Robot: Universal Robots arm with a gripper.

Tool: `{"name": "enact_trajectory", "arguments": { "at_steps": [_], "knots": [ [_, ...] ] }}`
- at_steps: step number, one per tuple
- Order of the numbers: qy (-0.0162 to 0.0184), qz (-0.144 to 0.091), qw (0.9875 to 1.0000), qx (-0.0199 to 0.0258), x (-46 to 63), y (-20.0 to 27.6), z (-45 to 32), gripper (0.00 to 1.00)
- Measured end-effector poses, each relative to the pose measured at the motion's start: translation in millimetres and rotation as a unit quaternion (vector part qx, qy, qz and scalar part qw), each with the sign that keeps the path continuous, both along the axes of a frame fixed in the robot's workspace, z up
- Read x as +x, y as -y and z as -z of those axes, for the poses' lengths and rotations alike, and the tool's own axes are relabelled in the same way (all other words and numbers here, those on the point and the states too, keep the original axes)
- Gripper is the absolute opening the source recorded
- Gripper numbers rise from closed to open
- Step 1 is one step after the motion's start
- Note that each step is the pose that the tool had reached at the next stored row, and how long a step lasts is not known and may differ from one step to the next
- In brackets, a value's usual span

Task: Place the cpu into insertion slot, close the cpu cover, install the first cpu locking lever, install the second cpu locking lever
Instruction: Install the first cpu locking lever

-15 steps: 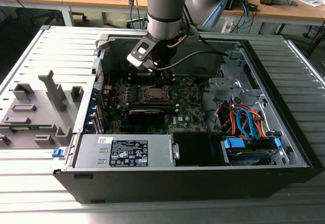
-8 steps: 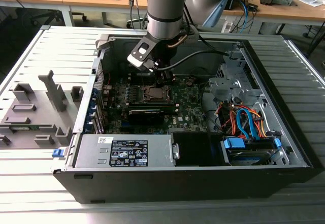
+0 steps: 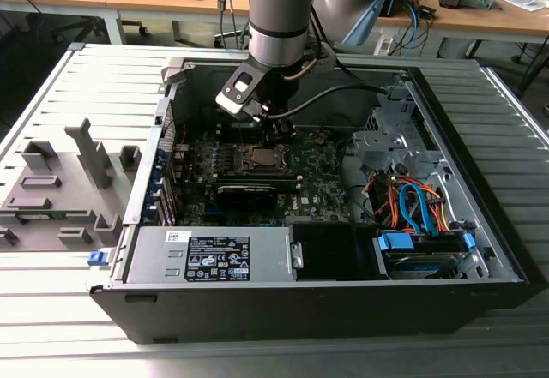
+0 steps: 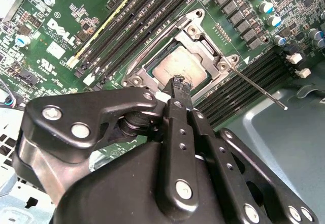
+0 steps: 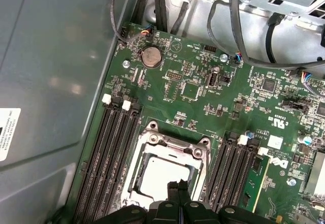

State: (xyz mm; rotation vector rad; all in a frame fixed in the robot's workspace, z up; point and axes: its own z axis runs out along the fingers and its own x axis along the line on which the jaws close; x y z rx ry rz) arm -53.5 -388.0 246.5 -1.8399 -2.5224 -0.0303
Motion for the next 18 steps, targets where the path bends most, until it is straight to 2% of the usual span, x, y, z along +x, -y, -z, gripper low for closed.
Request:
{"name": "enact_trajectory", "arguments": {
  "at_steps": [18],
  "knots": [
    [0.0,-0.022,0.9998,0.0,0.0,0.0,0.0,0.11]
  ]
}}
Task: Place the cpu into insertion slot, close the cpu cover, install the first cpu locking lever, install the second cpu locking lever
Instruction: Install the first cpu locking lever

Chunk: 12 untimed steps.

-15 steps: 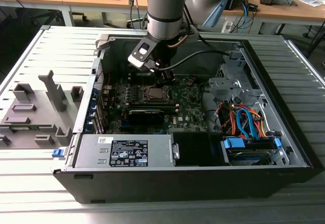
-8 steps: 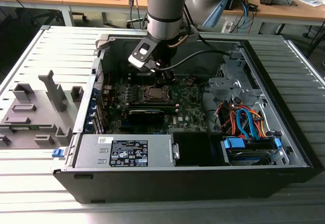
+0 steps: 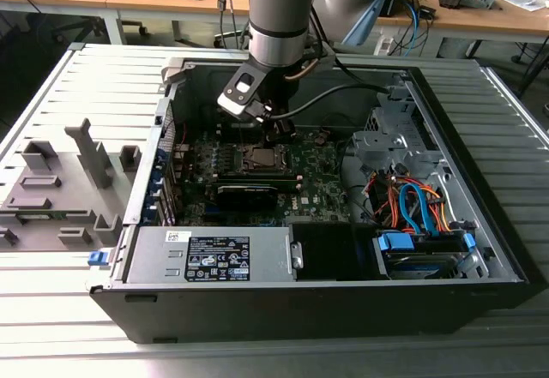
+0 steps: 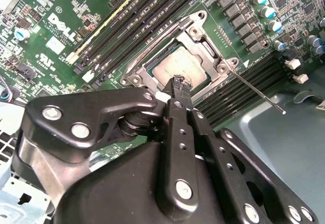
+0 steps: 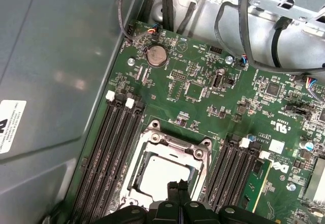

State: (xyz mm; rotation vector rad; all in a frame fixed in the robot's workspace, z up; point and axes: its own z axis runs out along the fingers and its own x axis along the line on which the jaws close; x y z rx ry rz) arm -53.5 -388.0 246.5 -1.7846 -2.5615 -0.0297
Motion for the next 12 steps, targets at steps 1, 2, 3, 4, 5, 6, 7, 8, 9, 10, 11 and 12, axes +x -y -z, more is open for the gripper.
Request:
{"name": "enact_trajectory", "arguments": {
  "at_steps": [1,2,3,4,5,6,7,8,9,10,11,12],
  "knots": [
    [0.0,-0.001,1.0,0.0,0.0,0.0,0.0,0.11],
    [0.0,-0.002,1.0,0.0,0.0,0.0,0.0,0.11],
    [0.0,-0.003,1.0,0.0,0.0,0.0,0.0,0.11],
    [0.0,-0.003,1.0,0.0,0.0,0.0,0.0,0.11],
    [0.0,-0.004,1.0,0.0,0.0,0.0,0.0,0.11],
    [0.0,-0.005,1.0,0.0,0.0,0.0,0.0,0.11],
    [0.0,-0.006,1.0,0.0,0.0,0.0,0.0,0.11],
    [0.0,-0.008,1.0,0.0,0.0,0.0,0.0,0.11],
    [0.0,-0.01,1.0,0.0,0.0,0.0,0.0,0.11],
    [0.0,-0.011,0.9999,0.0,0.0,0.0,0.0,0.11],
    [0.0,-0.012,0.9999,0.0,0.0,0.0,0.0,0.11],
    [0.0,-0.013,0.9999,0.0,0.0,0.0,0.0,0.11]
  ]
}}
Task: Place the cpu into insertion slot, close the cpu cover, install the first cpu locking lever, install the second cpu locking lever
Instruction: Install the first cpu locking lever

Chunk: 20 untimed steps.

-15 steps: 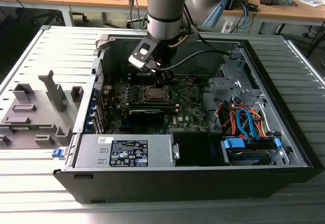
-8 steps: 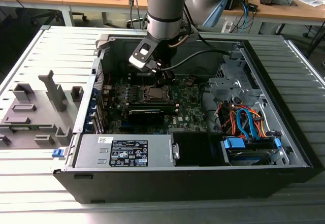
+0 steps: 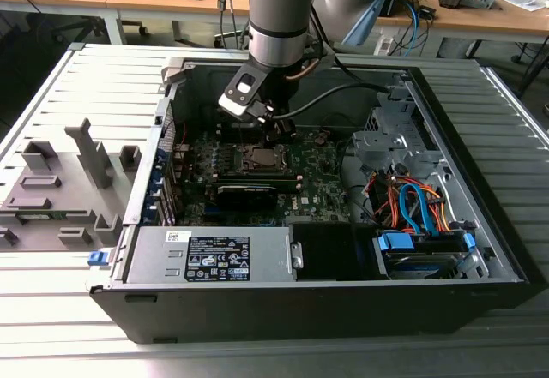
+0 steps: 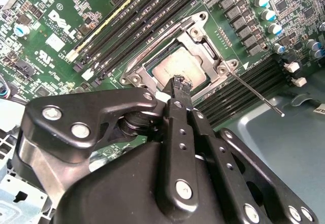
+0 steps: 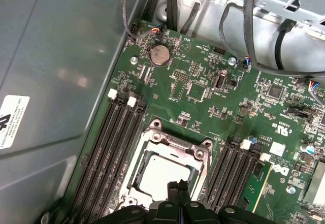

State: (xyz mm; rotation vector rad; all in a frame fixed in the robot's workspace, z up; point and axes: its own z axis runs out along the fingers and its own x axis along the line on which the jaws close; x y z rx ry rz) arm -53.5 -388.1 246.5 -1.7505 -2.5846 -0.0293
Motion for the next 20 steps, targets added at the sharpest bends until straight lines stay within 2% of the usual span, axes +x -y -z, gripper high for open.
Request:
{"name": "enact_trajectory", "arguments": {
  "at_steps": [20],
  "knots": [
    [0.0,-0.02,0.9998,0.0,0.0,0.0,0.0,0.11]
  ]
}}
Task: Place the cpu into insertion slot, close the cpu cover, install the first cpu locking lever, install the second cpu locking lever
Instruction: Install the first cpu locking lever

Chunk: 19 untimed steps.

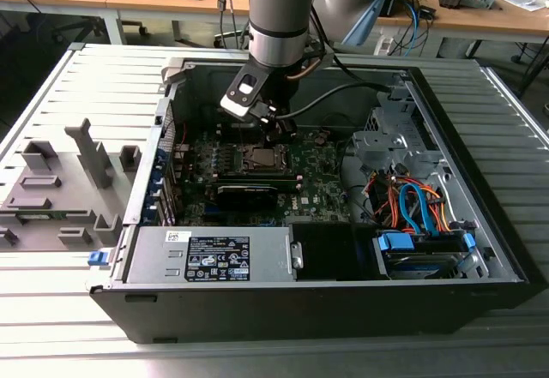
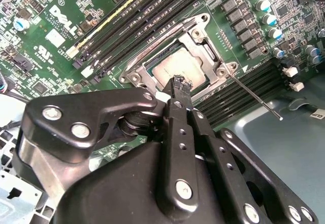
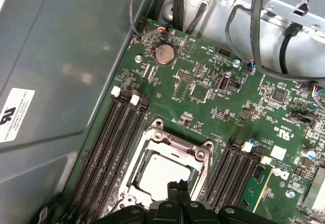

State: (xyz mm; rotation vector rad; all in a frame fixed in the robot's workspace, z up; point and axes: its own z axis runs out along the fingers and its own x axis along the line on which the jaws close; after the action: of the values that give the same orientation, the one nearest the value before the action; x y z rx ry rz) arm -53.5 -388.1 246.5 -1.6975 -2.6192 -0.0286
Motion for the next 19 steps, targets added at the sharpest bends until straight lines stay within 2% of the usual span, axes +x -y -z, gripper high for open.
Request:
{"name": "enact_trajectory", "arguments": {
  "at_steps": [19],
  "knots": [
    [0.0,-0.026,0.9997,0.0,0.0,0.0,0.0,0.11]
  ]
}}
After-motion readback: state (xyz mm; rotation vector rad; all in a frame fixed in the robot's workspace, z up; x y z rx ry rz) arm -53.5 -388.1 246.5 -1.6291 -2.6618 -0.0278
